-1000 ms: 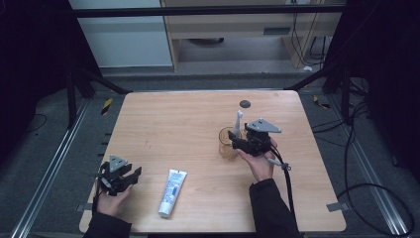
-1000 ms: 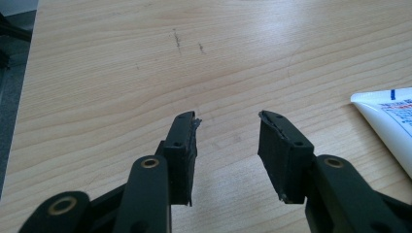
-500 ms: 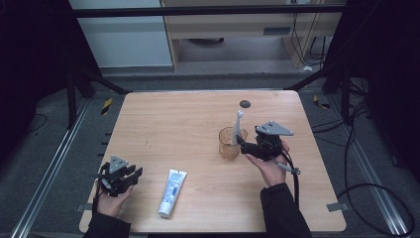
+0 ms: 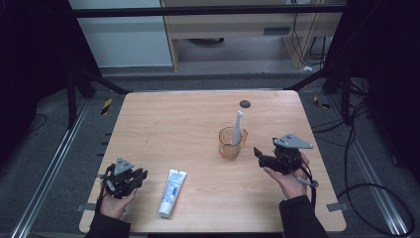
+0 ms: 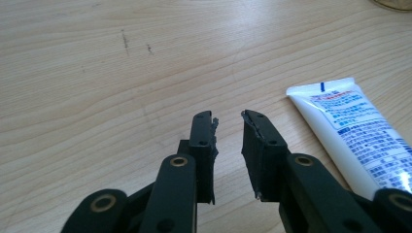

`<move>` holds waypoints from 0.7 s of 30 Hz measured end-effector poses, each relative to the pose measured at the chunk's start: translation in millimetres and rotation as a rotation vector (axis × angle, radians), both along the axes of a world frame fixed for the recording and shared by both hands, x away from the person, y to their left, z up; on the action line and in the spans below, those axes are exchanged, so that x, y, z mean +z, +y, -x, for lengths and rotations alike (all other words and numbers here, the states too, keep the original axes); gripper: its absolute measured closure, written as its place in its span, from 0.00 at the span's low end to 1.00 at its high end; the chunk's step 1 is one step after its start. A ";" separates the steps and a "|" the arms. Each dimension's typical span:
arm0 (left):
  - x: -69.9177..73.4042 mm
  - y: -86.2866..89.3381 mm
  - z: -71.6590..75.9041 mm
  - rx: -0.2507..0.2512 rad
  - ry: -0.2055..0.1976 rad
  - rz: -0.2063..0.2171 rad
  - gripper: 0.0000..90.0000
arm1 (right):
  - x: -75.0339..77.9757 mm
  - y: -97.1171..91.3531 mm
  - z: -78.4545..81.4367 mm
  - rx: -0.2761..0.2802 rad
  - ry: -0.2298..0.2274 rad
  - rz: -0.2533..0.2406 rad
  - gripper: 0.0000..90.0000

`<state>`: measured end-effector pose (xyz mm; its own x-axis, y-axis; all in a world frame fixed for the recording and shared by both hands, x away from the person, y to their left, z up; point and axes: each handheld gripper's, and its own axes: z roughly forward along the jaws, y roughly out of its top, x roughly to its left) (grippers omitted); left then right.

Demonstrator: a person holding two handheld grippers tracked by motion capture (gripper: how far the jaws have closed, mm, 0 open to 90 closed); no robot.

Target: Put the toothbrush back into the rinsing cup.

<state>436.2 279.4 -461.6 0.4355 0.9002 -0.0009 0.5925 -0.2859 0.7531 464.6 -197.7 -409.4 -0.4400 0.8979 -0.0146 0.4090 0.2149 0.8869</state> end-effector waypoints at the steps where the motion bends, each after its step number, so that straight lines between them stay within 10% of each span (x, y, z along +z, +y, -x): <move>1: 0.6 -1.4 0.1 -0.002 0.000 0.004 0.81 | -1.9 -2.6 1.3 -0.002 0.004 0.006 0.27; 21: 17.0 -26.5 1.2 -0.092 0.003 0.044 0.57 | -37.1 -36.0 15.8 -0.058 0.078 0.066 0.24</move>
<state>435.0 252.9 -444.6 0.5160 0.8556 -0.0410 0.5674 -0.3055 0.7647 448.8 -233.7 -446.5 -0.3890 0.9203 -0.0421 0.4896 0.2453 0.8368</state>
